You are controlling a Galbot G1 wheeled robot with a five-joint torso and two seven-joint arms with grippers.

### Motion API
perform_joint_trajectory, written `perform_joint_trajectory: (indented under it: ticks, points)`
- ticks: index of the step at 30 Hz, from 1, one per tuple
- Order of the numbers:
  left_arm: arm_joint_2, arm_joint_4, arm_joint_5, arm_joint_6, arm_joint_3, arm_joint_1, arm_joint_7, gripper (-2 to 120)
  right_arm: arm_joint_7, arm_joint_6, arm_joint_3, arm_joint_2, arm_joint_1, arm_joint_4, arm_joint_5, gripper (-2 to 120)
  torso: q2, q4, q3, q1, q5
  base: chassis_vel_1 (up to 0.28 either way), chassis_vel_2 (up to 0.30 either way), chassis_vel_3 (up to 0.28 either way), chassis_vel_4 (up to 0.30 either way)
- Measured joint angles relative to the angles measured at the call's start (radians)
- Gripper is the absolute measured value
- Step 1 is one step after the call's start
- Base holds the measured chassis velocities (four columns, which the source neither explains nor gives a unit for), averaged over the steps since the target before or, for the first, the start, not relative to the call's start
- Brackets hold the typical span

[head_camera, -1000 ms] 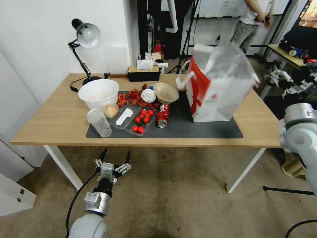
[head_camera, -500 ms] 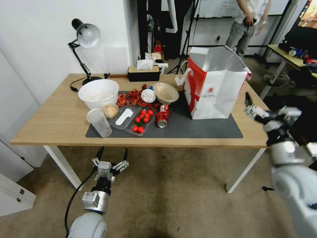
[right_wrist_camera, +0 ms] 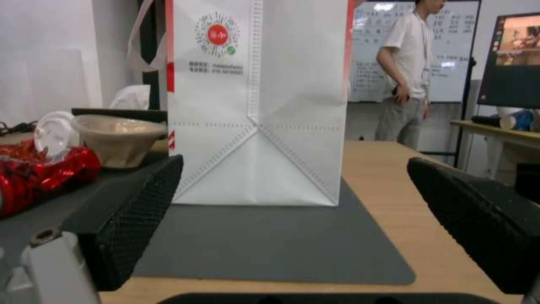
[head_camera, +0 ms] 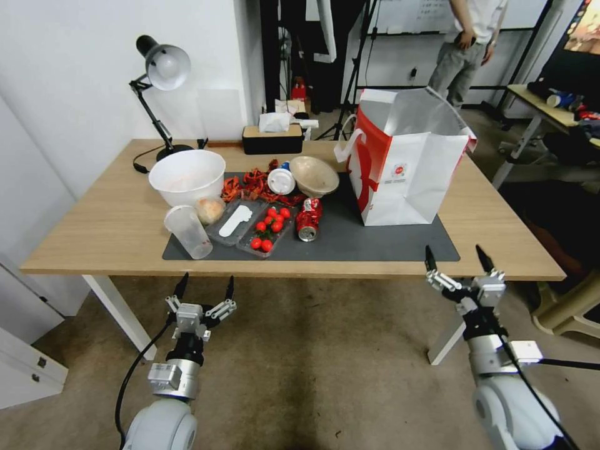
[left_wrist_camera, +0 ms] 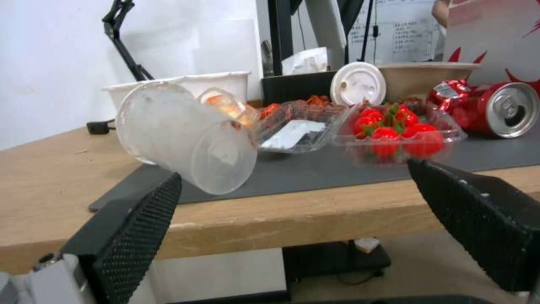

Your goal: Pick up the food delivery bag from the floor and place it on the table.

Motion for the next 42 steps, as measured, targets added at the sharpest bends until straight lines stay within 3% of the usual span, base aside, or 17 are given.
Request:
perform_joint_trajectory:
  ticks: [42]
  points:
    - [-0.002, 0.025, 0.009, -0.022, -0.017, -0.009, -0.02, 100, -0.028, 0.018, -0.005, 0.021, 0.011, -0.026, -0.013, 100, 0.0, 0.0, 0.0, 0.0, 0.0, 0.0, 0.0, 0.0, 0.0]
